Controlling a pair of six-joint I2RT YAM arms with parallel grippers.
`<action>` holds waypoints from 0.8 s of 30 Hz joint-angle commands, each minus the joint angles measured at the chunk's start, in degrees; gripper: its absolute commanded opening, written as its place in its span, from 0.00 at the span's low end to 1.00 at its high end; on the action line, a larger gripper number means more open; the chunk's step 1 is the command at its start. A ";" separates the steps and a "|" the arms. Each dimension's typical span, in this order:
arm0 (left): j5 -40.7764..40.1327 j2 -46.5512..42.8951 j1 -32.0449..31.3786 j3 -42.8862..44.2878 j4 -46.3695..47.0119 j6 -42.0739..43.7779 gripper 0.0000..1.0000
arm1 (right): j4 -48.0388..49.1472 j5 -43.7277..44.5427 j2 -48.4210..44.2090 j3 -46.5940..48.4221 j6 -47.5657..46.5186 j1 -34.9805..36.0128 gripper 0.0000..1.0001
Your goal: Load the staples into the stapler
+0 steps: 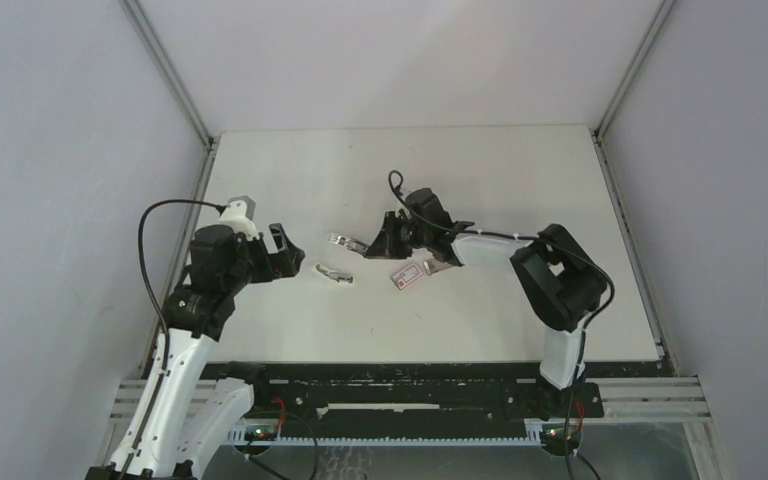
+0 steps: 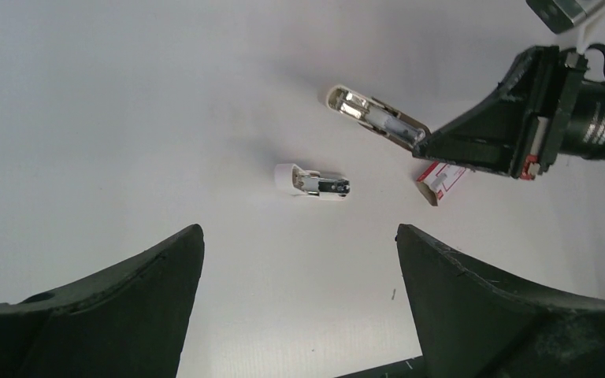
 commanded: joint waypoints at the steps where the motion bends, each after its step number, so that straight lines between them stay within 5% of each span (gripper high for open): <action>1: -1.17 0.07 0.60 1.73 0.43 4.48 0.95 | 0.32 -1.60 5.85 8.54 1.76 0.96 0.00; 18: -2.81 -0.12 0.60 -0.94 1.86 5.45 0.95 | -5.36 -3.25 16.77 15.83 2.84 -0.33 0.00; 24: -2.76 0.47 0.61 -0.91 1.88 5.53 0.95 | -6.30 -2.60 17.22 15.75 2.29 -1.23 0.17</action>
